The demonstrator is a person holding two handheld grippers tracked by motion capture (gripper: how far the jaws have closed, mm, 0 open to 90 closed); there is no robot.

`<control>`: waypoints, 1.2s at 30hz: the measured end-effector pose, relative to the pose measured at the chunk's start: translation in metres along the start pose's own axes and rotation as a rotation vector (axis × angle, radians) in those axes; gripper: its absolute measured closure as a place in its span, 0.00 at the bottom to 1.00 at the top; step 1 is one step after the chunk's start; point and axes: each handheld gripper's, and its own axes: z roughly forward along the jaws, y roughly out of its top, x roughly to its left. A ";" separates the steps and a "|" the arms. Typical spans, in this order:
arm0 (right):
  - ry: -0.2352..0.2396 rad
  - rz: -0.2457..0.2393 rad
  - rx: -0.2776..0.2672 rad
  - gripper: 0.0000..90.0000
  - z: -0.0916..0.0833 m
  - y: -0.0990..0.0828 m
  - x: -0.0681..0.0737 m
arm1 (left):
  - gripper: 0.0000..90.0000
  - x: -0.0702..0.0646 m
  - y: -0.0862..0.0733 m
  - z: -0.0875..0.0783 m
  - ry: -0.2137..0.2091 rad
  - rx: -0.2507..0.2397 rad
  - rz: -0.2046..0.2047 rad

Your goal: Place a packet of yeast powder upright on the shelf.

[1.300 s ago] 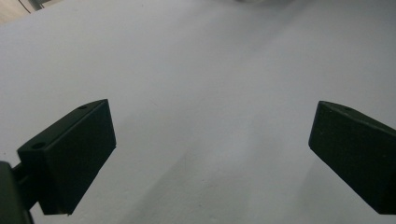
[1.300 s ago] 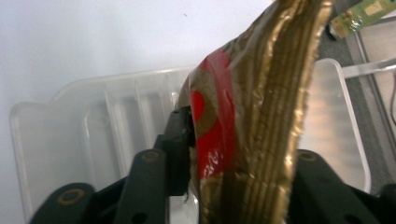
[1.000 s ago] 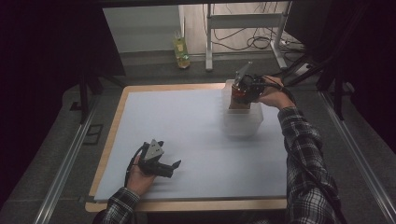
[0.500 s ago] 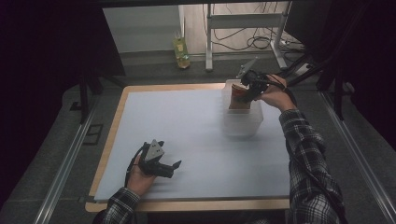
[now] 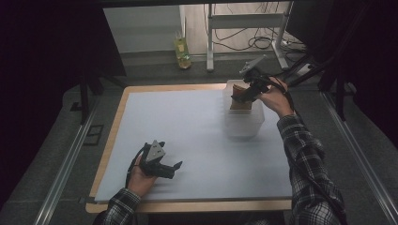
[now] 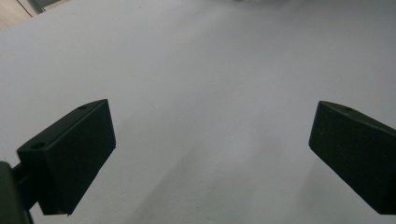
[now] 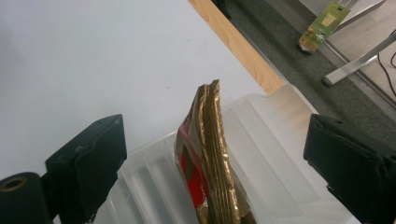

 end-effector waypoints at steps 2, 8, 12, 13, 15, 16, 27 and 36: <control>-0.006 0.023 -0.007 0.05 0.000 0.000 -0.001 | 0.01 0.000 0.000 0.000 0.001 0.000 0.000; 0.000 0.069 -0.059 0.02 -0.002 0.000 0.002 | 0.01 0.001 -0.001 -0.001 0.012 -0.011 -0.004; 0.020 0.071 -0.078 0.02 -0.004 0.000 0.006 | 0.00 0.002 -0.001 -0.002 0.016 -0.021 -0.006; 0.022 0.070 -0.081 0.02 -0.004 0.000 0.006 | 0.00 0.002 -0.001 -0.002 0.017 -0.021 -0.004; 0.039 0.083 -0.080 0.01 -0.005 0.000 0.009 | 0.00 0.002 -0.001 -0.002 0.018 -0.023 -0.002; 0.043 0.090 -0.081 0.01 -0.005 0.000 0.010 | 0.00 0.002 -0.001 -0.002 0.018 -0.024 -0.002; 0.051 0.117 -0.123 0.01 -0.012 -0.003 0.019 | 0.00 0.002 -0.001 -0.003 0.015 -0.035 -0.005; 0.043 0.111 -0.147 0.01 -0.018 -0.005 0.031 | 0.00 0.006 -0.002 -0.005 0.029 -0.024 -0.037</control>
